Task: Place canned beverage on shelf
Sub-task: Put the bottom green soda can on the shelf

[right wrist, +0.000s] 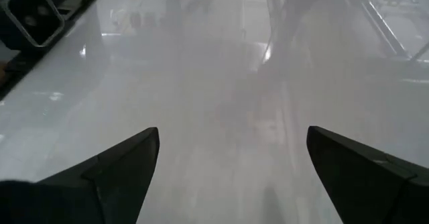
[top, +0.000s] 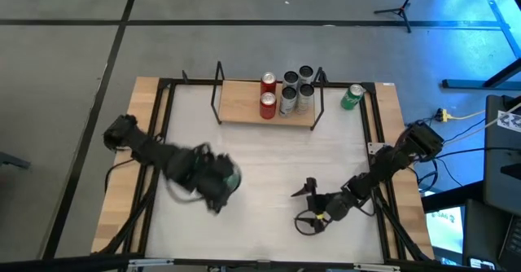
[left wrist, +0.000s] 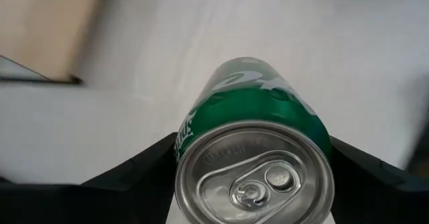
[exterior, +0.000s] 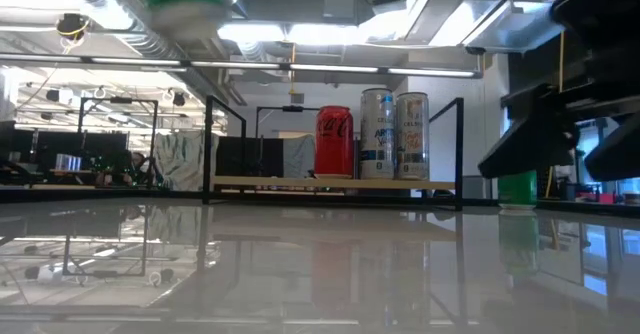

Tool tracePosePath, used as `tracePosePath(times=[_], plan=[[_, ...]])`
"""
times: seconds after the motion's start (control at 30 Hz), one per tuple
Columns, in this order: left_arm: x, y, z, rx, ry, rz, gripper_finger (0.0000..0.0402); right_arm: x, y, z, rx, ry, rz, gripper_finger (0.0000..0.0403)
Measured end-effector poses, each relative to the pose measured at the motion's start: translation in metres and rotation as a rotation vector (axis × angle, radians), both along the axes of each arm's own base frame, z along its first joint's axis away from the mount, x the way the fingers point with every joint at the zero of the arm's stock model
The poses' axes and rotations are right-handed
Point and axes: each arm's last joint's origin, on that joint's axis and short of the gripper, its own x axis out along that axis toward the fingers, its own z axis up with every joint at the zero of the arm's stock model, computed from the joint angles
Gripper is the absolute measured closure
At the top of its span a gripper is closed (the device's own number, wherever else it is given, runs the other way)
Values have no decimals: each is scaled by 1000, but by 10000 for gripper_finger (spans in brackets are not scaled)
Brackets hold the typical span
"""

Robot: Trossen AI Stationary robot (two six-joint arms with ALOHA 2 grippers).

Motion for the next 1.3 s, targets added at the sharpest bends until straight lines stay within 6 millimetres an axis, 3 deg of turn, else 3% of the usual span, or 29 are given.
tracePosePath(times=[0.23, 0.53, 1.0, 1.3], plan=[[26, 78, 15, 88, 30, -87, 118, -3, 3, 0, -30, -25, -42, 26], [35, 174, 18, 112, 75, -76, 117, 1, -11, -5, -127, 0, -153, 26], [25, 267, 12, 126, 101, -56, 117, 12, -44, -13, -235, 106, -251, 26], [32, 326, -18, 66, 120, -66, 117, 21, -72, -17, -262, 169, -344, 26]])
